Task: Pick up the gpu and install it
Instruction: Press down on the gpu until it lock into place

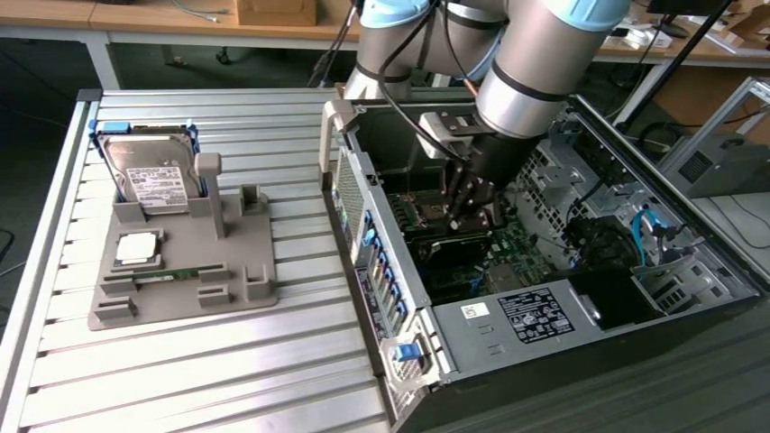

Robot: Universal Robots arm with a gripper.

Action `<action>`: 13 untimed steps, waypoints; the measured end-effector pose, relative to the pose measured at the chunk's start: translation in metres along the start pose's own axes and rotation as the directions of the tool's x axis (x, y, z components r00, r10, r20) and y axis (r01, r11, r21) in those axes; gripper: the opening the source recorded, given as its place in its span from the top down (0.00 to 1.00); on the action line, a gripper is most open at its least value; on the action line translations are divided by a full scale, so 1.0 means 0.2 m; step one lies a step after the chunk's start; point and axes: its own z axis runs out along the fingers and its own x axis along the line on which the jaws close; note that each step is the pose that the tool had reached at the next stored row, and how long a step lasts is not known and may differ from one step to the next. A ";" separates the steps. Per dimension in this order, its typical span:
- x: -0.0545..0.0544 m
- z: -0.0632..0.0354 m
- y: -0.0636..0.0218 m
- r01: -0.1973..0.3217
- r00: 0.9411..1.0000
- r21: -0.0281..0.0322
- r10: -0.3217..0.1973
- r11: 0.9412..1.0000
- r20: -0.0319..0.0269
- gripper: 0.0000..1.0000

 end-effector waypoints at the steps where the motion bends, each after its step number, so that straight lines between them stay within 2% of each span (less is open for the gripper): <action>1: 0.00 0.007 0.013 0.000 1.000 0.000 0.000 1.000 0.000 0.89; 8: 0.00 0.029 0.067 0.000 1.000 0.000 0.000 1.000 0.000 0.89; 13: 0.00 0.039 0.088 0.000 1.000 0.000 0.000 1.000 0.000 0.89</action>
